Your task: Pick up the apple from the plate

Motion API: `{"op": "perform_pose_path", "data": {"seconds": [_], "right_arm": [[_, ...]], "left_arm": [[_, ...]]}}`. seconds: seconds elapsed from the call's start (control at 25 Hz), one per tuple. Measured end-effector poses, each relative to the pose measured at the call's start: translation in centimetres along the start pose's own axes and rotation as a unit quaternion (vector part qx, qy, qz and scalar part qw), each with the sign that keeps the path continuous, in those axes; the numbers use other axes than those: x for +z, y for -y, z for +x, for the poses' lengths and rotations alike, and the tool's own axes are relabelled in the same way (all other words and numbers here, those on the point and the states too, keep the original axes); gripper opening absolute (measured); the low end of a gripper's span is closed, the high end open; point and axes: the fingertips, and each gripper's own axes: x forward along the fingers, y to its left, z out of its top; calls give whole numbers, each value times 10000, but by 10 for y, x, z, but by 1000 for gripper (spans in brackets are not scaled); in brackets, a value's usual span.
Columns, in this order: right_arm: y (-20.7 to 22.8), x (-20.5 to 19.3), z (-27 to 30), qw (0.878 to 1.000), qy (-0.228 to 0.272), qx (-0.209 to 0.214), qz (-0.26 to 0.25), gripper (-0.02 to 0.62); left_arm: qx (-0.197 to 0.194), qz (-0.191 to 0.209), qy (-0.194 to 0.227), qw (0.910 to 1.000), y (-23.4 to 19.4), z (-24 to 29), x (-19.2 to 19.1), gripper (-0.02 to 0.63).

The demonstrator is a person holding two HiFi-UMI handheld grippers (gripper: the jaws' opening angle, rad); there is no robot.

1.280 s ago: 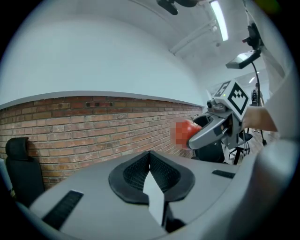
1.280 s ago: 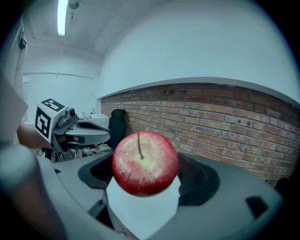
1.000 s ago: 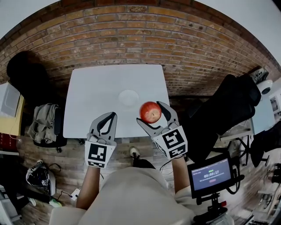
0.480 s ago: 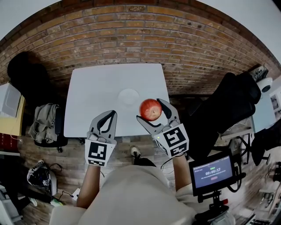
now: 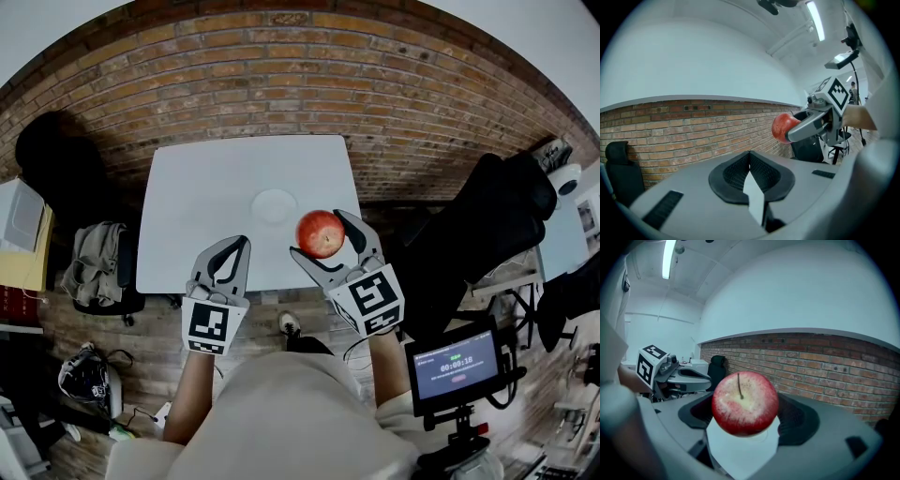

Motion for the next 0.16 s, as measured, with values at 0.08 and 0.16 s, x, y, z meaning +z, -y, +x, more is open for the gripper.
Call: {"op": "perform_pose_path", "data": {"seconds": [0.08,0.16], "right_arm": [[1,-1,0,10000,-3,-14,6,396],[3,-1,1,10000,-9,-30,16,396]], "left_arm": [[-1,3,6,10000,-1,1,0,6],[-1,7,14,10000,-1,2,1,6]]}}
